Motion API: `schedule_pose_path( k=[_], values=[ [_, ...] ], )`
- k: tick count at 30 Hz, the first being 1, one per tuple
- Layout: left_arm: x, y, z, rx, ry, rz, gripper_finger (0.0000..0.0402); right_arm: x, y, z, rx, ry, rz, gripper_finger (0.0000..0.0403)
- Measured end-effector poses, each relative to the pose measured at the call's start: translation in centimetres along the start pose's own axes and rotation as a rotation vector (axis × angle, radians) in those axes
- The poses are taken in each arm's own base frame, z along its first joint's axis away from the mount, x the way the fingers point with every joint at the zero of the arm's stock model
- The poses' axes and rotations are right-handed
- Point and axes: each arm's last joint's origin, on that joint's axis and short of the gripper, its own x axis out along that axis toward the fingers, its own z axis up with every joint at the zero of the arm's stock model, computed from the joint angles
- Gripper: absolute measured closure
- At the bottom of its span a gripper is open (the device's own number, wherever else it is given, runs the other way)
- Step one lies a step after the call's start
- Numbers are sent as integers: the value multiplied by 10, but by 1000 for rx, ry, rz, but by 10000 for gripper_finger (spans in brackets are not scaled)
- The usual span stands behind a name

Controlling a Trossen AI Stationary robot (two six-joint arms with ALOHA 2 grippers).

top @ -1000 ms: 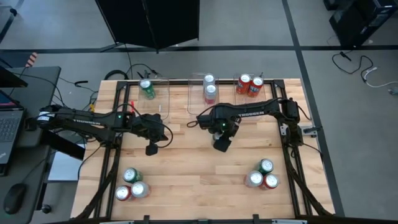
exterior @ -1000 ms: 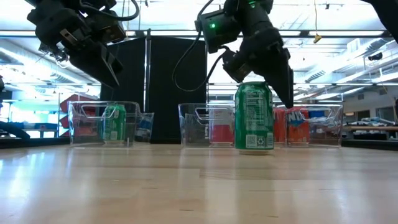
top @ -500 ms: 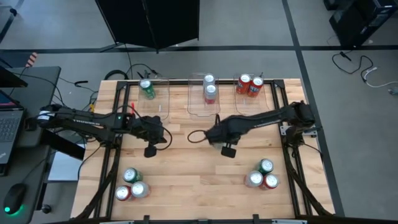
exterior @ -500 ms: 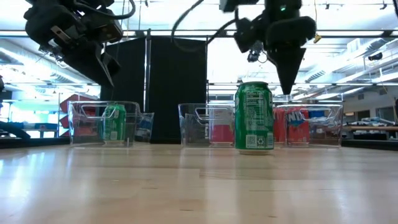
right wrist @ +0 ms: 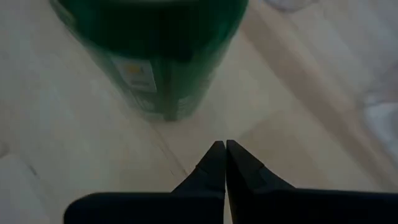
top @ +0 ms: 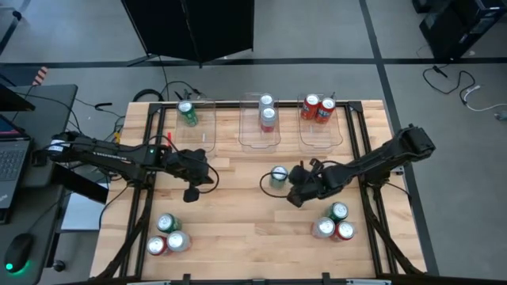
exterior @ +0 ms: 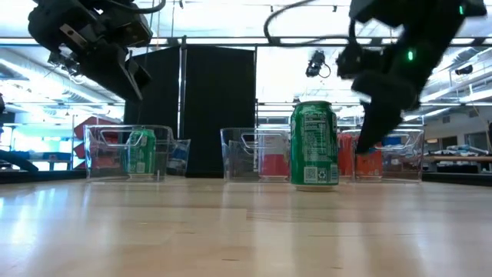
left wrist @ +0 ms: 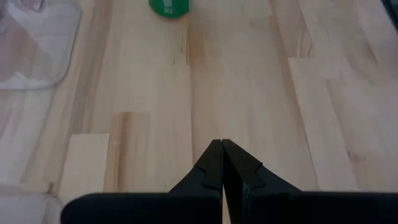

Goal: Sort soda cans
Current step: Put the green soda can into the left transparent bin

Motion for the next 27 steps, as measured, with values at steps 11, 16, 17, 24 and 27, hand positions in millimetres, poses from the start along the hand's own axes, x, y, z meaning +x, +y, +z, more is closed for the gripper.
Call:
schedule_pose_path(
  k=[11,16,17,24,27],
  values=[
    [0,0,1,-12,-10,5,400,44,14,4,111,-229,176,402],
    [0,0,1,-15,-10,6,400,60,25,18,107,-284,188,403],
    [0,0,1,-15,-11,6,400,64,26,20,102,-291,186,403],
    [0,1,2,-34,-21,49,400,84,44,44,68,-380,159,403],
    [0,3,2,-43,-27,88,400,83,50,49,56,-416,122,403]
  ],
)
